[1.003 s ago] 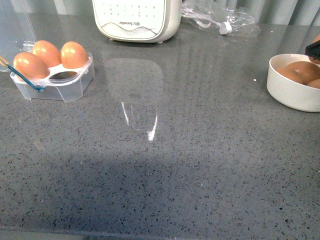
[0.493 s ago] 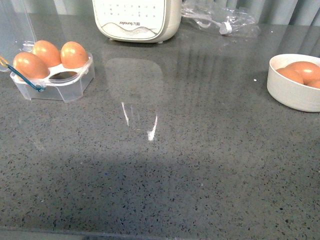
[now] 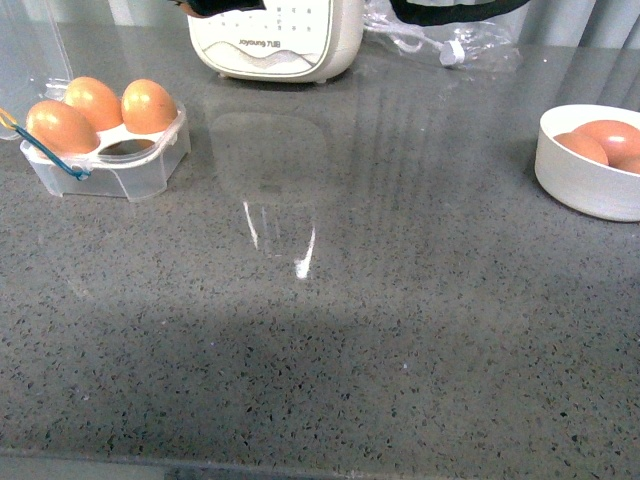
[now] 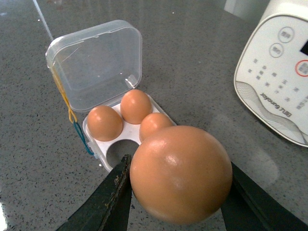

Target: Put egg into box

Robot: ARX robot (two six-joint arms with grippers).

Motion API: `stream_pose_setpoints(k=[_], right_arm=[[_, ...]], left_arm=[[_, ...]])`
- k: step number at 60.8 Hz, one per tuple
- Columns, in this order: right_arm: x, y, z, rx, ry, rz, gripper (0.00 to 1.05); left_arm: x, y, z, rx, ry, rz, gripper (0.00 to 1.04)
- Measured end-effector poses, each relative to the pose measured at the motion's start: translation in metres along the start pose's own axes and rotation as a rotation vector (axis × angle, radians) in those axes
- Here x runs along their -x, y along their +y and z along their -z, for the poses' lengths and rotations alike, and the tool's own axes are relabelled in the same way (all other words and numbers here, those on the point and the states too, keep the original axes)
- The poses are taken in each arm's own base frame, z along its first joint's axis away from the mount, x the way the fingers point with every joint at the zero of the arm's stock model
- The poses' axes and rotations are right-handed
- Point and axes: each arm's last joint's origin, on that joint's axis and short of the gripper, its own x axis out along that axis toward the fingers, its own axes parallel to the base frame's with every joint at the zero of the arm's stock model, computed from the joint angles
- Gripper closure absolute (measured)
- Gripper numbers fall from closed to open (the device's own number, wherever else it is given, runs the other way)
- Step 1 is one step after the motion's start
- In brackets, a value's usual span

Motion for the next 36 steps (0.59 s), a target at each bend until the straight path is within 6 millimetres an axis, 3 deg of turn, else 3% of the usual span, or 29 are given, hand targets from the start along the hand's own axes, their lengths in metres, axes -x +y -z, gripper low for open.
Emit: stream_pose_setpoints(k=[20,36], right_arm=[[-0.034,0.013,0.021,-0.022,0.064,-0.058,0.61],[-0.054,0.023,0.017,-0.031,0.058,-0.065,0.61]], left_arm=[[0.000,0.000,0.000,0.000,0.000,0.000,0.07],[0.000,0.000,0.000,0.000,0.000,0.000,0.07]])
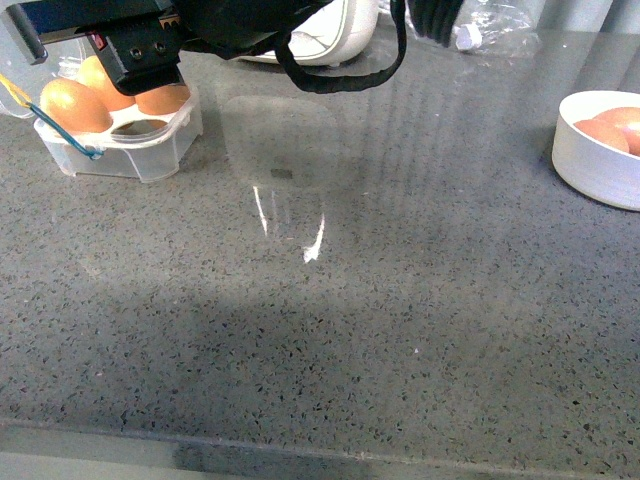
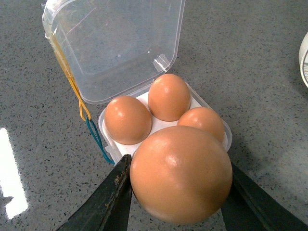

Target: Put egg into box

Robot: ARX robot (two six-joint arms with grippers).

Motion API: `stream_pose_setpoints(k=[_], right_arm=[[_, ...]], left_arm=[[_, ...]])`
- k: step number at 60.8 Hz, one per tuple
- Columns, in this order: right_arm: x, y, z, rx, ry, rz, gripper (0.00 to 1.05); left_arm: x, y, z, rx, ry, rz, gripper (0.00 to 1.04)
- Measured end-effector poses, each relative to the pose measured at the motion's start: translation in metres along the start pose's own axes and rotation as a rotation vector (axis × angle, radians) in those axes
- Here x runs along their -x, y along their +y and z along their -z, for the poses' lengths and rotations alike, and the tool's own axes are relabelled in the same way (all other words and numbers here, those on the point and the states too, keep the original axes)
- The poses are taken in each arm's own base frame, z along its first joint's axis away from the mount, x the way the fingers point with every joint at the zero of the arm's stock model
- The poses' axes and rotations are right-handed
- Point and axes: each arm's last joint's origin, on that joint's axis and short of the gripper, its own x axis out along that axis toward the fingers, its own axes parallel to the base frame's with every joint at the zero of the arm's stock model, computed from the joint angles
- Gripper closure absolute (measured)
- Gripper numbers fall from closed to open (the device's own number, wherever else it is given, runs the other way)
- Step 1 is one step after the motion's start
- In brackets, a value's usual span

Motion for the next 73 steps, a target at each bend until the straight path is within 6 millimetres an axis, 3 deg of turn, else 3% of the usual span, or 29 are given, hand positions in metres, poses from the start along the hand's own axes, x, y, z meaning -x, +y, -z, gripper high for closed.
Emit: stream_pose_setpoints(k=[27,42,59,62,67,73], right_arm=[[-0.026,0.002,0.006,-0.030,0.045,0.011,0.61],[-0.029,0.005,0.011,-0.040,0.070,0.001,0.61],[-0.027,0.002,0.011,-0.042,0.072,0.004,0.09],[-0.025,0.000,0.010,-0.049,0.064,0.010,0.05],[-0.019,-0.006,0.007,-0.059,0.048,0.026,0.08],[0.000,-0.019,-0.003,-0.086,0.010,0.092,0.07]], left_arm=[[0.000,0.000,0.000,0.000,0.000,0.000,0.07],[0.000,0.000,0.000,0.000,0.000,0.000,0.07],[0.000,0.000,0.000,0.000,0.000,0.000,0.07],[0.000,0.000,0.000,0.000,0.000,0.000,0.07],[0.000,0.000,0.000,0.000,0.000,0.000,0.07],[0.000,0.000,0.000,0.000,0.000,0.000,0.07]])
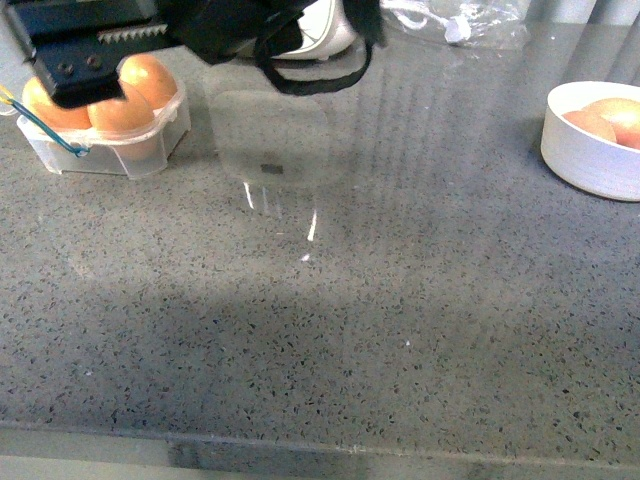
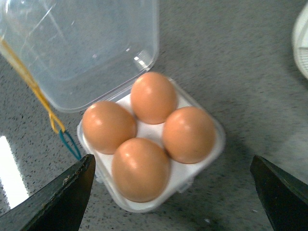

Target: Put egg into box

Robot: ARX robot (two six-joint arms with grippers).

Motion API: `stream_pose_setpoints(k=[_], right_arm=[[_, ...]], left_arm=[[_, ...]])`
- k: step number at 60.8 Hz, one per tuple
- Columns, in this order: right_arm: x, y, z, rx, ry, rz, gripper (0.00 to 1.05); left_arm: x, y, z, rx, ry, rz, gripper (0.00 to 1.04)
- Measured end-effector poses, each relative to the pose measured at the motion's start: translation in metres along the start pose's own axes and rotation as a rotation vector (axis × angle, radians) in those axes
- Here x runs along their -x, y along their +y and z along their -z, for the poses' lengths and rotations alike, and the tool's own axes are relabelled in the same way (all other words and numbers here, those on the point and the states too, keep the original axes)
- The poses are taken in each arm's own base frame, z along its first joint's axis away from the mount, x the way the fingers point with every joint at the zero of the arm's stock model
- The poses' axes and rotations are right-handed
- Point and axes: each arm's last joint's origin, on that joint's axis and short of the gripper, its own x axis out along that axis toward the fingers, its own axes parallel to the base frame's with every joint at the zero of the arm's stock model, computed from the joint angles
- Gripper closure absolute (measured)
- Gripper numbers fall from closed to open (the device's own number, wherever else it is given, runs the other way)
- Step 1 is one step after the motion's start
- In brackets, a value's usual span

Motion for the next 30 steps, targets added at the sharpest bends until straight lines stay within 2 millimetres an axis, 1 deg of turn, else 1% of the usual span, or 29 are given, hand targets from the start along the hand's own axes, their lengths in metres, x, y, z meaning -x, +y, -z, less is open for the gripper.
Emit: stream_pose_setpoints(k=[4,9,10,14,17,18,21,22,24,25,30], right_arm=[[0.011,-0.009,-0.005,-0.012,-0.024,0.048,0.07],[0.030,-0.028,-0.009,-0.023,-0.046,0.163,0.07],[0.038,-0.037,-0.009,-0.028,-0.055,0.215,0.07],[0.063,-0.059,-0.004,-0.050,-0.073,0.321,0.07],[0.077,-0.068,0.000,-0.064,-0.084,0.355,0.07],[0.085,-0.073,0.002,-0.071,-0.090,0.375,0.07],[0.101,-0.080,0.005,-0.083,-0.108,0.411,0.07],[0.109,-0.083,0.006,-0.088,-0.120,0.427,0.07],[0.118,-0.086,0.007,-0.094,-0.132,0.442,0.07],[0.127,-0.088,0.008,-0.101,-0.146,0.456,0.07],[0.158,-0.093,0.011,-0.112,-0.203,0.502,0.07]], left_arm=[[0.000,0.000,0.000,0.000,0.000,0.000,0.07],[0.000,0.000,0.000,0.000,0.000,0.000,0.07],[0.000,0.000,0.000,0.000,0.000,0.000,0.07],[0.000,0.000,0.000,0.000,0.000,0.000,0.07],[0.000,0.000,0.000,0.000,0.000,0.000,0.07],[0.000,0.000,0.000,0.000,0.000,0.000,0.07],[0.000,0.000,0.000,0.000,0.000,0.000,0.07],[0.000,0.000,0.000,0.000,0.000,0.000,0.07],[0.000,0.000,0.000,0.000,0.000,0.000,0.07],[0.000,0.000,0.000,0.000,0.000,0.000,0.07],[0.000,0.000,0.000,0.000,0.000,0.000,0.07]])
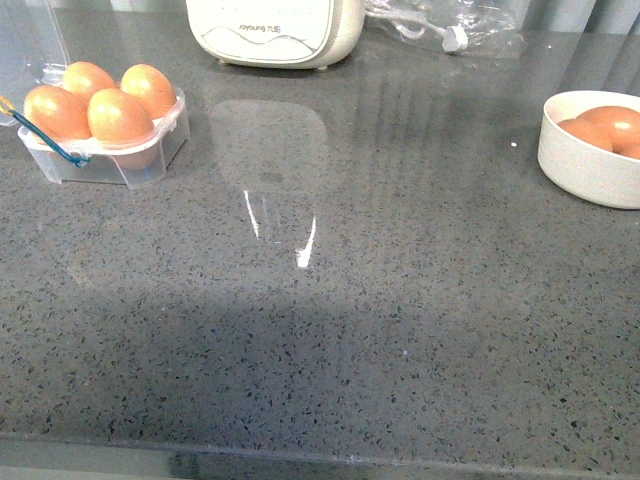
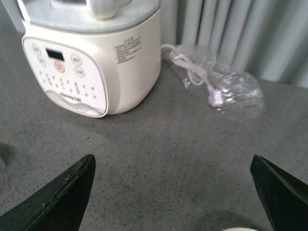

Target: Put egg into box

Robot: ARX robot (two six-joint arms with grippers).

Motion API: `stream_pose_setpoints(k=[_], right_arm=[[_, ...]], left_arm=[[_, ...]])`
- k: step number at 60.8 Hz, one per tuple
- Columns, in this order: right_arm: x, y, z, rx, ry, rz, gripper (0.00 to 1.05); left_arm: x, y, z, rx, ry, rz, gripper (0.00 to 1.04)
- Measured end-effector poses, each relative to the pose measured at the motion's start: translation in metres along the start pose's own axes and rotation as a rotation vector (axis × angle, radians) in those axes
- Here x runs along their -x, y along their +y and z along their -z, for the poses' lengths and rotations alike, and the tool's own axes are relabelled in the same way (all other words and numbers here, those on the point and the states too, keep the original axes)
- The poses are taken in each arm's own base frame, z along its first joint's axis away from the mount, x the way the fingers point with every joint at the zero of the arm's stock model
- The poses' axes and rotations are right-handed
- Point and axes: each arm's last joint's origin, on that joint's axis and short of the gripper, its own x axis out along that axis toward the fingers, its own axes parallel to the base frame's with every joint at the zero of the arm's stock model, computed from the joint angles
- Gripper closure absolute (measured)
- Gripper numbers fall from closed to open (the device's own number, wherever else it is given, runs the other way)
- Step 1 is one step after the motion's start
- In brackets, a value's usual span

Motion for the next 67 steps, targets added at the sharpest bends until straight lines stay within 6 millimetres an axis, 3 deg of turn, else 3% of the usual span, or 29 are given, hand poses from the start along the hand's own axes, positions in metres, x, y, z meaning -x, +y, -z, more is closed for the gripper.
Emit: stream_pose_setpoints(k=[10,21,28,35,42,62,64,67], right_arm=[[0.054,-0.029,0.000,-0.054,-0.095,0.064,0.07],[0.125,-0.051,0.027,-0.140,-0.151,0.148,0.07],[0.149,-0.058,0.043,-0.147,-0.175,0.213,0.07],[0.157,-0.060,0.051,-0.140,-0.183,0.231,0.08],[0.169,-0.045,0.072,-0.074,-0.228,0.334,0.36],[0.180,-0.034,0.111,-0.055,-0.216,0.319,0.89],[0.182,-0.033,0.115,-0.054,-0.219,0.320,0.99],[0.184,-0.032,0.120,-0.052,-0.221,0.319,1.02]], left_arm=[[0.000,0.000,0.000,0.000,0.000,0.000,0.07],[0.000,0.000,0.000,0.000,0.000,0.000,0.07],[0.000,0.000,0.000,0.000,0.000,0.000,0.07],[0.000,0.000,0.000,0.000,0.000,0.000,0.07],[0.000,0.000,0.000,0.000,0.000,0.000,0.07],[0.000,0.000,0.000,0.000,0.000,0.000,0.07],[0.000,0.000,0.000,0.000,0.000,0.000,0.07],[0.000,0.000,0.000,0.000,0.000,0.000,0.07]])
